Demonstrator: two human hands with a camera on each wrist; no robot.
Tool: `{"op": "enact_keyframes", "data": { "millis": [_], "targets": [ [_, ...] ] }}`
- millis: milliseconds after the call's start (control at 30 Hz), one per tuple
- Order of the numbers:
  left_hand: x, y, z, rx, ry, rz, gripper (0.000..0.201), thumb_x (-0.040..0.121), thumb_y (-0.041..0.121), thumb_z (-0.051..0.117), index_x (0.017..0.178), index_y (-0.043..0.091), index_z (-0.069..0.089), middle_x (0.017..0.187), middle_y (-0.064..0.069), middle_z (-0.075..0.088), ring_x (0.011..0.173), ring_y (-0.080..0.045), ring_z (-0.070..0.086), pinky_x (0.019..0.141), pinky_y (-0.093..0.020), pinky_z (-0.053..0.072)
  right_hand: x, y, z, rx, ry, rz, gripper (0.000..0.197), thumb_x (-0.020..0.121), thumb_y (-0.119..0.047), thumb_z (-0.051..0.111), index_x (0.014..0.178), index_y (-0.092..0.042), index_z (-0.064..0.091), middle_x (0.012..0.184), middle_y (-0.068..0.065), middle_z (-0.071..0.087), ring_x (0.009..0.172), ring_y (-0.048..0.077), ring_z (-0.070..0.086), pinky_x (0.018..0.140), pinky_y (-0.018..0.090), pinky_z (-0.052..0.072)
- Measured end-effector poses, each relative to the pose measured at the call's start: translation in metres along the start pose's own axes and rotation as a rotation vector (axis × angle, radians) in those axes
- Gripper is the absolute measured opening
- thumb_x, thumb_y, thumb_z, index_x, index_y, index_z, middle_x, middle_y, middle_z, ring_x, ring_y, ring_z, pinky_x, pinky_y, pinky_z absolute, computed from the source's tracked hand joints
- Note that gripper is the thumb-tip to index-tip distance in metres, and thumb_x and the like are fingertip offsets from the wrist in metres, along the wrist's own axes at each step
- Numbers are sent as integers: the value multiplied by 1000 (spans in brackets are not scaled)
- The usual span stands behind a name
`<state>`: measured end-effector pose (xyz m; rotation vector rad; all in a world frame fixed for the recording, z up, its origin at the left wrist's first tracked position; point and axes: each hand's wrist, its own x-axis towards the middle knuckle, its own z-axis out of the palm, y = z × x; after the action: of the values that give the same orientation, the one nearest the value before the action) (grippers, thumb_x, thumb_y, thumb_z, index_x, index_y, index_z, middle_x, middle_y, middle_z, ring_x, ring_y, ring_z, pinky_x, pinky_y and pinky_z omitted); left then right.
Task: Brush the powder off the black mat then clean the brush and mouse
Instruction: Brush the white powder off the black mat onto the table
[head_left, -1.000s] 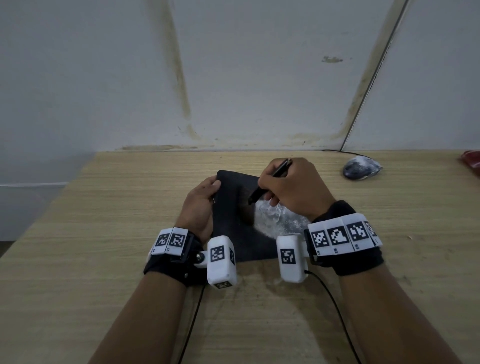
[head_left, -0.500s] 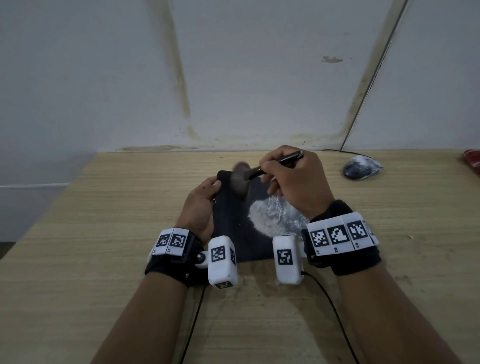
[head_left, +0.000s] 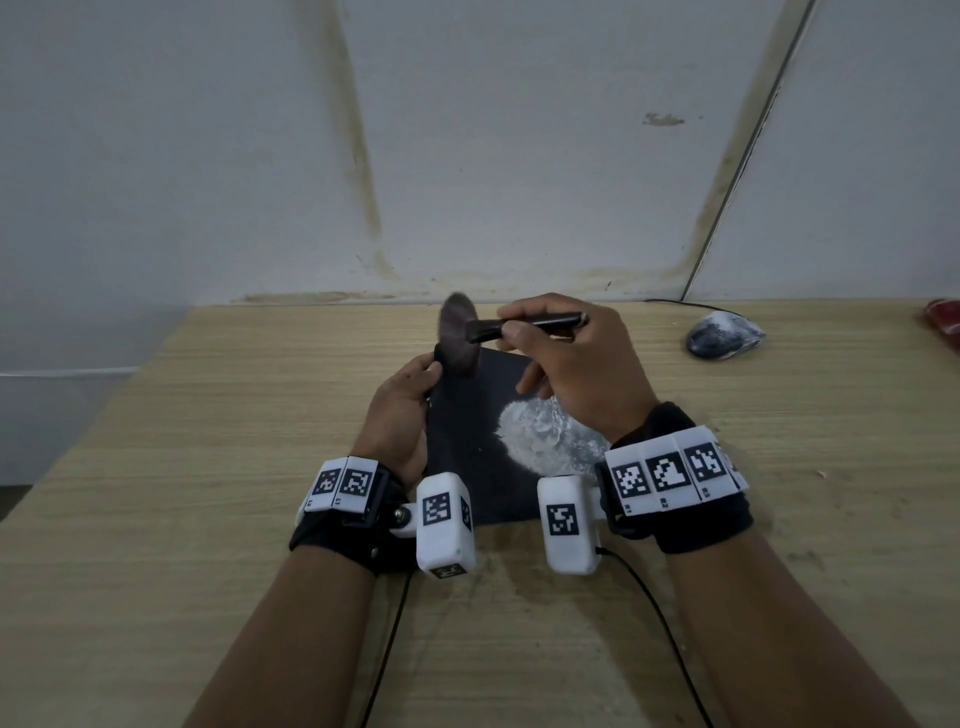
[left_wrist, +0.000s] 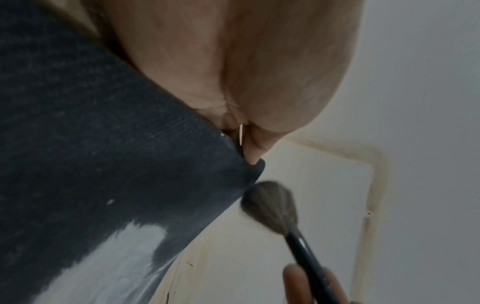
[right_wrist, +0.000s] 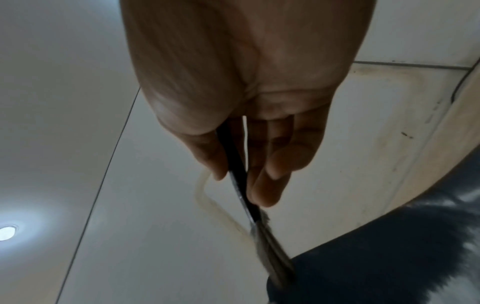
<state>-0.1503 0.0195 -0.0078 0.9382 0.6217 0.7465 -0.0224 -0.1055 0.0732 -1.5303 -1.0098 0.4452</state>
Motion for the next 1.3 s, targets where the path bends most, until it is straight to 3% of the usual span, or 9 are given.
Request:
{"op": "enact_keyframes", "data": {
  "millis": [133,267,500,600,733,833,1033,1167,1300],
  "targets": [
    [1,1,3,-16,1,2,27,100,10,44,118,2,63,107,-22,69,98,-34,65,97,-50,48,1,6,-1,-162,25,75,10,92,-21,68,98,-21,76,92,-2,76,50,8,67,48,15,47],
    [-1,2,4,-2,-16,3,25,100,11,44,115,4,62,95,-15,71,84,-27,68,85,-41,54,2,5,-9,-156,150,74,11,92,-23,68,99,-21,76,87,-4,76,49,13,67,48,18,49],
    [-3,3,10,-55,-10,-69,27,100,21,45,106,8,68,103,-17,69,97,-34,61,99,-49,44,-3,-1,-4,-57,10,12,15,93,-23,68,106,-22,76,93,-4,78,52,23,70,48,18,48],
    [-2,3,13,-102,9,-166,40,100,33,47,121,5,66,124,-19,67,116,-37,61,109,-49,41,-5,1,-7,-107,-25,25,15,93,-24,68,106,-22,77,94,-6,77,53,19,70,50,17,49],
    [1,5,20,-64,33,-150,40,100,33,47,117,1,66,121,-22,65,114,-38,61,101,-47,47,-7,2,-15,-197,-164,70,10,91,-17,69,91,-15,79,73,1,76,59,22,71,50,17,49],
    [-1,4,30,-72,3,-183,40,99,34,48,115,3,67,119,-20,67,112,-37,62,106,-48,45,-6,3,-25,-151,-110,101,13,89,-14,67,82,-10,77,63,7,73,54,18,67,51,22,48],
    [-3,1,45,-89,-40,-218,42,101,33,44,120,2,65,115,-21,70,106,-35,65,99,-45,47,-10,4,-29,-116,-23,21,12,92,-21,69,100,-17,78,84,-3,77,50,16,68,48,16,48],
    [1,-5,54,6,-46,-180,51,101,31,44,130,-8,56,119,-25,62,106,-36,60,99,-49,46,-13,8,-36,-199,-159,90,11,91,-14,68,88,-10,79,72,5,75,51,8,64,47,13,45],
    [10,-12,68,36,-47,-181,47,100,32,46,125,-5,61,115,-22,65,104,-35,62,94,-45,48,-9,10,-57,-62,-26,100,13,91,-11,66,87,-5,77,66,10,73,50,14,63,46,15,45]
  ]
}}
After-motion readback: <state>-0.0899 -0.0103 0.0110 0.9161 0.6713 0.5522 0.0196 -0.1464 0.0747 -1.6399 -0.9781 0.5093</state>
